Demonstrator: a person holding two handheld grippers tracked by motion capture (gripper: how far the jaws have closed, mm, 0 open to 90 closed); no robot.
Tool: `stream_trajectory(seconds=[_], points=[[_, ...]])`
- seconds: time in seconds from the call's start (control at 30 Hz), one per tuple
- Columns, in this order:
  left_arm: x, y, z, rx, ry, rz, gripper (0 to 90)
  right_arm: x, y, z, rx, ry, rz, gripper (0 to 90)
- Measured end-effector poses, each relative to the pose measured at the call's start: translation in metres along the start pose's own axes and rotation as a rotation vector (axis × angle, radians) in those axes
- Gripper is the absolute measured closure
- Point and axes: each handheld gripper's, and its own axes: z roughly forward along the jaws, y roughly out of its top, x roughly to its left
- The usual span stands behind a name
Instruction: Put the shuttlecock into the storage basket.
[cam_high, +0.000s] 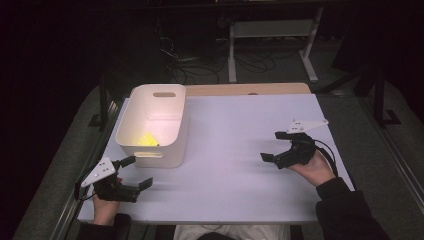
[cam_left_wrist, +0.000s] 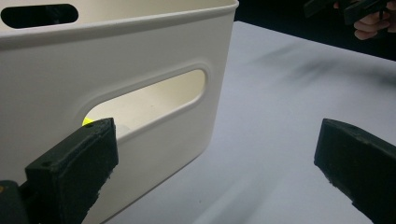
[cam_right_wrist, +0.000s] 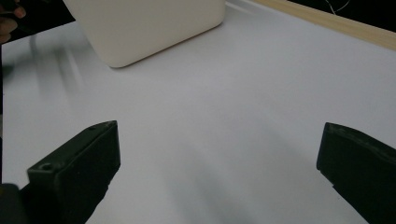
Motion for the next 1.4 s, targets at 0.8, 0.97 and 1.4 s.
stream_trajectory(seconds=[0.8, 0.97, 1.4], points=[[0.000, 0.000, 0.000, 0.004, -0.001, -0.003, 0.0, -0.009, -0.047, -0.028, -0.036, -0.048, 0.046, 0.0], [0.000, 0.000, 0.000, 0.004, -0.002, -0.003, 0.0, -0.009, -0.053, -0.034, -0.044, -0.071, 0.045, 0.0], [0.000, 0.000, 0.000, 0.003, -0.007, -0.002, 0.0, -0.014, -0.072, -0.045, -0.047, -0.111, 0.064, 0.0]])
